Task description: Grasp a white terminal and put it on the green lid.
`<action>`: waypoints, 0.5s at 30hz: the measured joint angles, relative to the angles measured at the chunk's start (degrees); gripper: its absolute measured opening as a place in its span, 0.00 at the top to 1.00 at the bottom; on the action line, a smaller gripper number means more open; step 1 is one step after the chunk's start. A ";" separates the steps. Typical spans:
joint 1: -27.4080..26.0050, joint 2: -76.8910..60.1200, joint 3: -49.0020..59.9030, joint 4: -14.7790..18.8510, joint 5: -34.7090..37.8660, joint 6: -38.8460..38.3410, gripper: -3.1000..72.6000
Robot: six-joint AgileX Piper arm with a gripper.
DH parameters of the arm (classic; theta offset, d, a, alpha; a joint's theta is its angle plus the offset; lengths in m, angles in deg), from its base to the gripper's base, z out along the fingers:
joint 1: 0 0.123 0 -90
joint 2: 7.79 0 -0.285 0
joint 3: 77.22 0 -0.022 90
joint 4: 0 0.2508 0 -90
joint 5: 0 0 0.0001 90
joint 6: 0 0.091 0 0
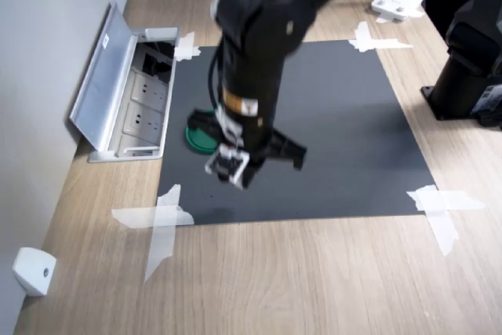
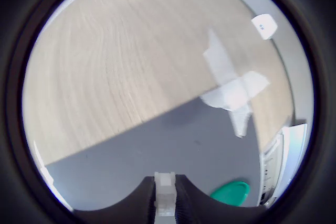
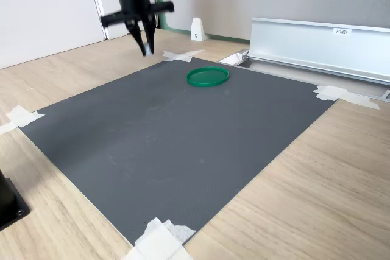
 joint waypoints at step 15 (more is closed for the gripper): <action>-15.06 1.03 -3.13 -1.41 0.61 -7.93 0.84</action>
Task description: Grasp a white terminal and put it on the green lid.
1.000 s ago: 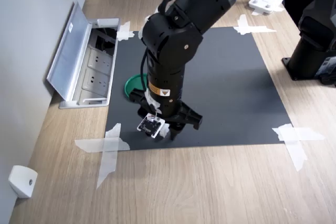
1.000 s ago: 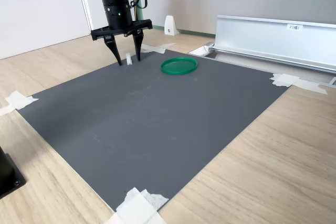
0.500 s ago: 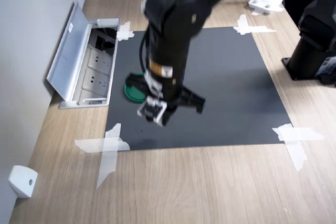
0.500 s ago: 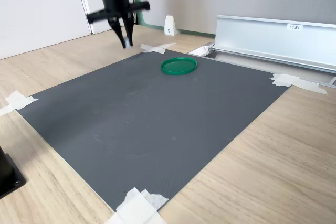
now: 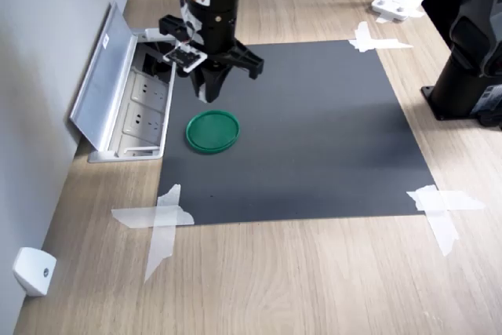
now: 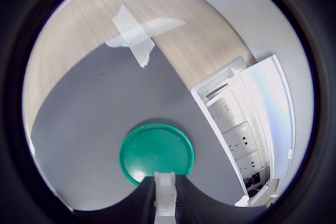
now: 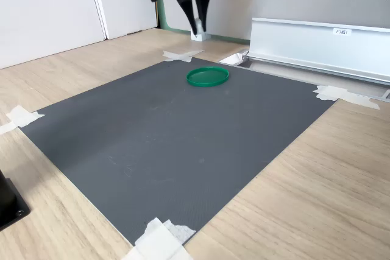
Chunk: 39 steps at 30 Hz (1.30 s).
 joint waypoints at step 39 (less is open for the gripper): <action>0.00 -4.71 4.36 0.83 -12.79 4.53 0.14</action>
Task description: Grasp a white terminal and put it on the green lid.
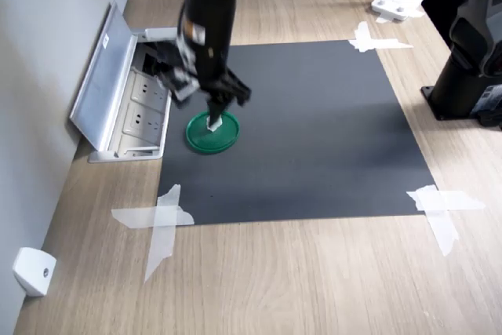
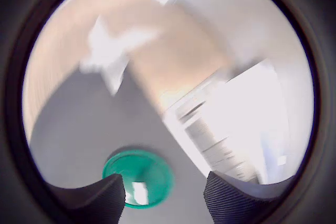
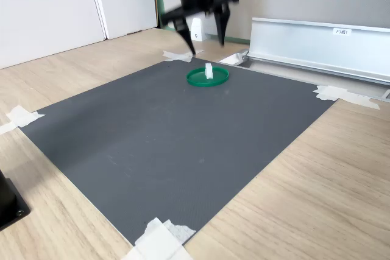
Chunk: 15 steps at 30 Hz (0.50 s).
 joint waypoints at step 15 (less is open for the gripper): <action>0.00 -37.45 22.82 1.17 -6.27 20.47 0.96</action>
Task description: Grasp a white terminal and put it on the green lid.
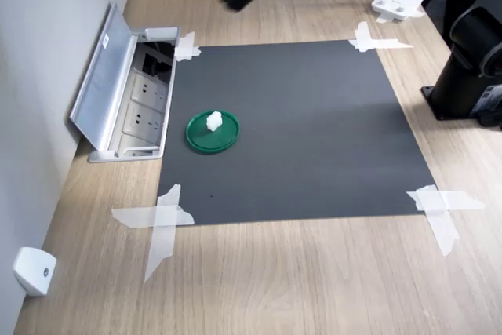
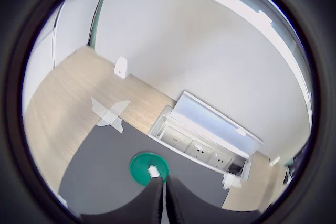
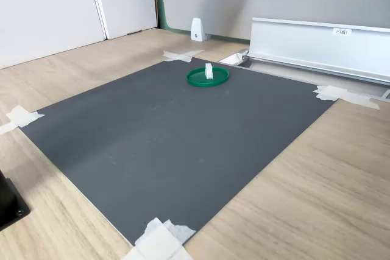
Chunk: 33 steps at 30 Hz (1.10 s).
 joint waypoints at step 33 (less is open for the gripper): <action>-8.57 -58.89 49.24 4.61 -5.57 14.35 0.97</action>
